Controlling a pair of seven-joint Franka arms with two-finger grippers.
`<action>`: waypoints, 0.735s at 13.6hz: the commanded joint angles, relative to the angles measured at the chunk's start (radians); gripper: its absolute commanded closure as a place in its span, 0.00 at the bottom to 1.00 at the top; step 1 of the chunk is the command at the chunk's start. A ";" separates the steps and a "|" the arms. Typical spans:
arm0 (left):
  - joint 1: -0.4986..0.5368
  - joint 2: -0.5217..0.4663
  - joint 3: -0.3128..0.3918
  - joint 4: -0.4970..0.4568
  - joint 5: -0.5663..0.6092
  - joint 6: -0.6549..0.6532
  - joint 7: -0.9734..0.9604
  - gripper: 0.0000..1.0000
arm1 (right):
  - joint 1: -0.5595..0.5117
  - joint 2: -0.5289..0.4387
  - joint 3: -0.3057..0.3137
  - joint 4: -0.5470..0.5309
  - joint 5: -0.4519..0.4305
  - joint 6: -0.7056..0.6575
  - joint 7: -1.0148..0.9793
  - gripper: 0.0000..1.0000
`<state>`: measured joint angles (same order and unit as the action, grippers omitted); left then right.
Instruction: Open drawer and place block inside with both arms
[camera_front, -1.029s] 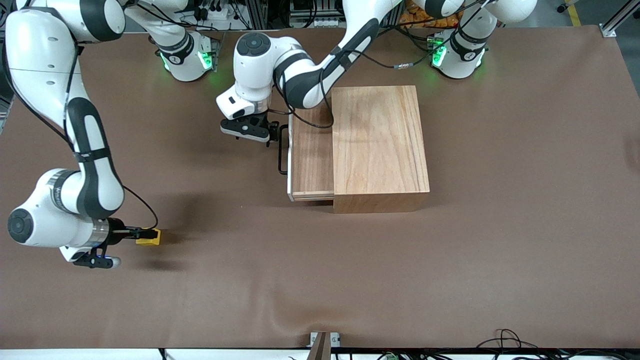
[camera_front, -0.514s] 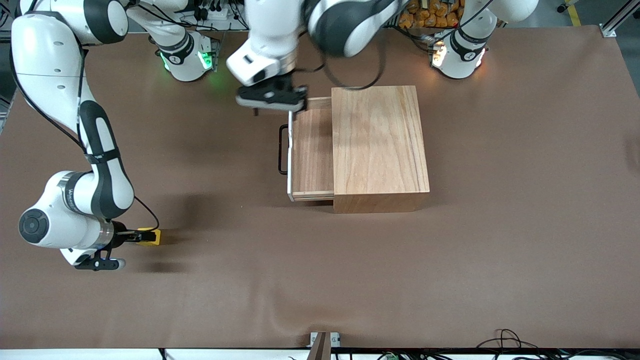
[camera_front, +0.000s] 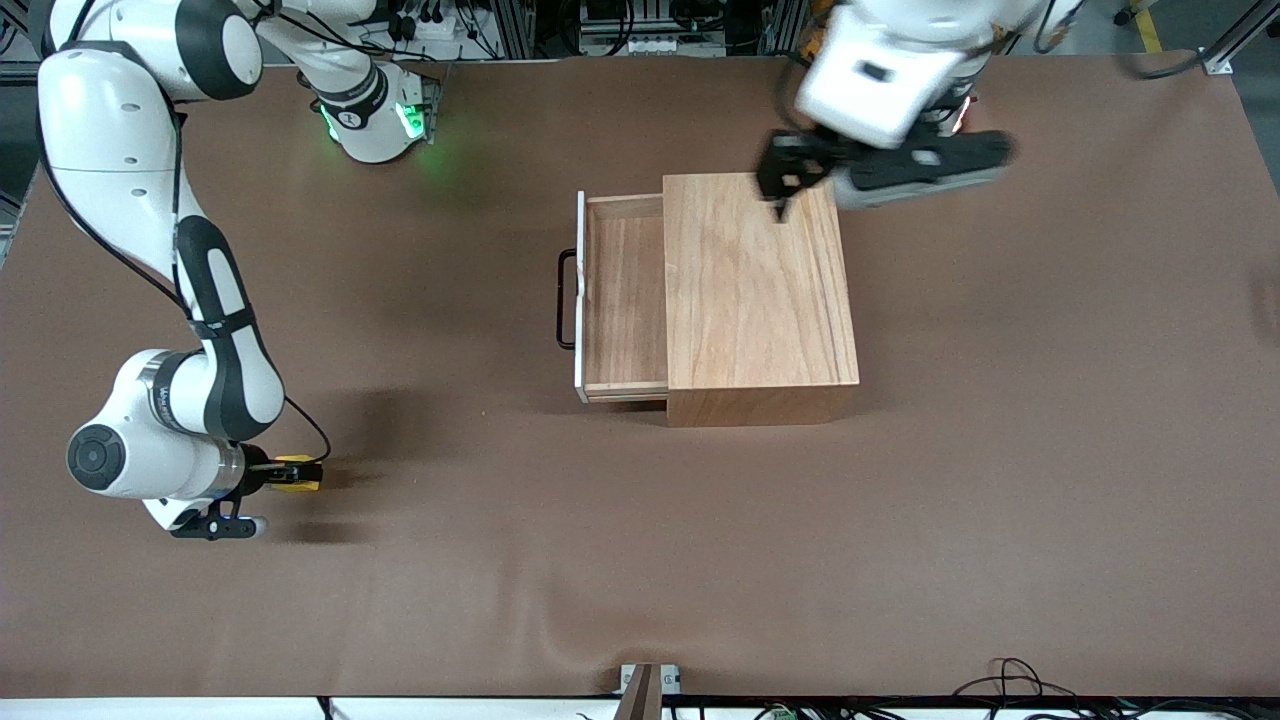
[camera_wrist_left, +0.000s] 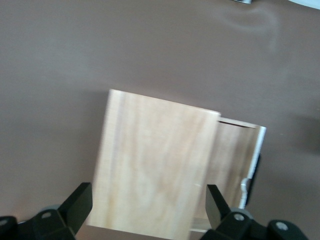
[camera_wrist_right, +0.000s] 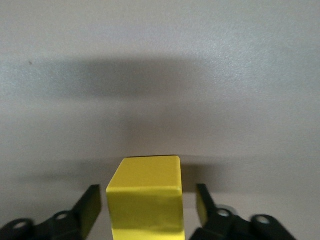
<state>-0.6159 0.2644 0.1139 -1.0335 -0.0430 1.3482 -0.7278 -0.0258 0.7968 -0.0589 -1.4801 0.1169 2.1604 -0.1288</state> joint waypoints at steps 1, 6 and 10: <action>0.178 -0.049 -0.014 -0.039 -0.009 -0.061 0.228 0.00 | 0.007 -0.001 -0.002 -0.009 -0.010 -0.004 -0.008 0.87; 0.401 -0.155 -0.020 -0.207 -0.009 -0.058 0.367 0.00 | 0.033 -0.077 0.004 0.006 0.001 -0.140 -0.040 0.94; 0.485 -0.237 -0.019 -0.347 -0.015 -0.003 0.490 0.00 | 0.095 -0.204 0.007 0.008 0.016 -0.290 0.170 0.93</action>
<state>-0.1453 0.1048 0.1086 -1.2732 -0.0438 1.3091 -0.2588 0.0457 0.6723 -0.0502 -1.4441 0.1191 1.9297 -0.0340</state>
